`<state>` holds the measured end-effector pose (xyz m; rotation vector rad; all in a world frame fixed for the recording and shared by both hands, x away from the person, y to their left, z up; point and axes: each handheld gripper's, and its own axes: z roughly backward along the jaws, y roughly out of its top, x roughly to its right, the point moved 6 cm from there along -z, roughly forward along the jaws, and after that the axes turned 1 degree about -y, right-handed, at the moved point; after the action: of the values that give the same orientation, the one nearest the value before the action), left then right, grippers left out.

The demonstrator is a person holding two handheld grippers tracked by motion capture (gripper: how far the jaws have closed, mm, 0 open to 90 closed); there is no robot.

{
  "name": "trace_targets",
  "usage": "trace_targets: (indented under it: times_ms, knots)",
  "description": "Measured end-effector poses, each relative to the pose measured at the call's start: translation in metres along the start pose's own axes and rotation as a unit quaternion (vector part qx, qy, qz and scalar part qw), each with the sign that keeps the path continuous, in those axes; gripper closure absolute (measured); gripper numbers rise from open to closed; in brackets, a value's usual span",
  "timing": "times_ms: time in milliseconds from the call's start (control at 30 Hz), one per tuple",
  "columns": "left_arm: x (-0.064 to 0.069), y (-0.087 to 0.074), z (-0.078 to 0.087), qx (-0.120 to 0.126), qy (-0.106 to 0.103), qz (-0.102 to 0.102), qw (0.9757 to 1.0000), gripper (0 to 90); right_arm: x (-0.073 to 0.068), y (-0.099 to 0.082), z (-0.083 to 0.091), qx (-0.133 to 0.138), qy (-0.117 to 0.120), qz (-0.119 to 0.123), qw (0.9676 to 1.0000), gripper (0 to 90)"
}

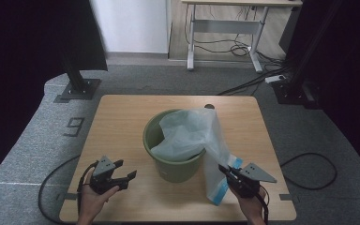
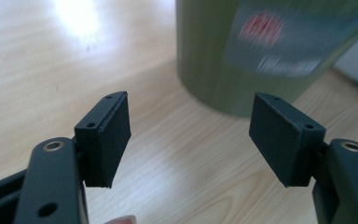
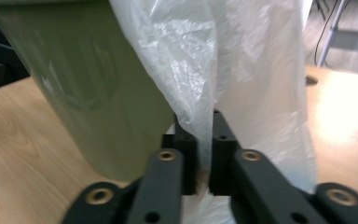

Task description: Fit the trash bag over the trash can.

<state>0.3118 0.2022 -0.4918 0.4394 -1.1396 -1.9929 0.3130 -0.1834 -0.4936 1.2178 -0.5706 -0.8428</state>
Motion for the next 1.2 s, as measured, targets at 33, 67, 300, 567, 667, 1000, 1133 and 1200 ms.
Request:
trace_targets:
  times_ms: [33,67,300,567,667,1000,1133,1200]
  knots:
    - [0.004,0.006,0.004,0.007,-0.003,-0.005,1.0,28.4,0.003,0.005,0.003,0.004,0.001,0.002,1.0,88.1]
    - [0.008,0.013,0.007,0.015,-0.006,-0.007,0.9998,28.4,0.004,0.008,0.004,0.005,0.003,0.004,1.0,88.3]
    - [0.038,0.055,0.013,0.052,-0.025,-0.034,0.9978,27.3,0.003,0.043,0.009,0.023,0.004,0.024,0.9995,88.5]
    - [0.061,0.094,0.002,0.073,-0.031,-0.065,0.9947,26.7,-0.003,0.084,0.008,0.052,0.0,0.044,0.9977,88.5]
    - [0.067,0.103,-0.006,0.071,-0.035,-0.069,0.9945,26.7,-0.007,0.093,0.008,0.055,0.001,0.053,0.9971,88.5]
    - [0.083,0.122,-0.03,0.056,-0.034,-0.069,0.9954,34.3,-0.014,0.1,0.004,0.039,0.009,0.07,0.9967,88.2]
    - [0.087,0.128,-0.037,0.048,-0.037,-0.078,0.9951,51.4,-0.013,0.094,0.002,0.034,0.012,0.064,0.9973,87.6]
    - [0.09,0.13,-0.041,0.042,-0.046,-0.079,0.9949,60.2,-0.012,0.092,0.002,0.033,0.013,0.059,0.9976,86.3]
